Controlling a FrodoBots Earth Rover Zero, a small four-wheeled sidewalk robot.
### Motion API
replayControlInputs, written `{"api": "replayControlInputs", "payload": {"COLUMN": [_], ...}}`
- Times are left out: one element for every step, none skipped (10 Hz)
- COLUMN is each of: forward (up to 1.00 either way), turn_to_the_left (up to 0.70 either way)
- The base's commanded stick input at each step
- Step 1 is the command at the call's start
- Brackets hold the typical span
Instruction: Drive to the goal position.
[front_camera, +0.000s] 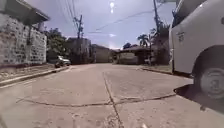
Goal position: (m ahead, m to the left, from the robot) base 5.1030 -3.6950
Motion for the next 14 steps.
{"api": "replayControlInputs", "payload": {"forward": [1.00, 1.00, 1.00, 1.00, 1.00, 1.00, 1.00, 1.00, 1.00, 1.00, 1.00, 1.00, 1.00, 1.00], "turn_to_the_left": [-0.27, -0.27, -0.27, -0.27, -0.26, 0.00, 0.00, 0.00, 0.00, 0.00, 0.00, 0.00, 0.00, 0.00]}}
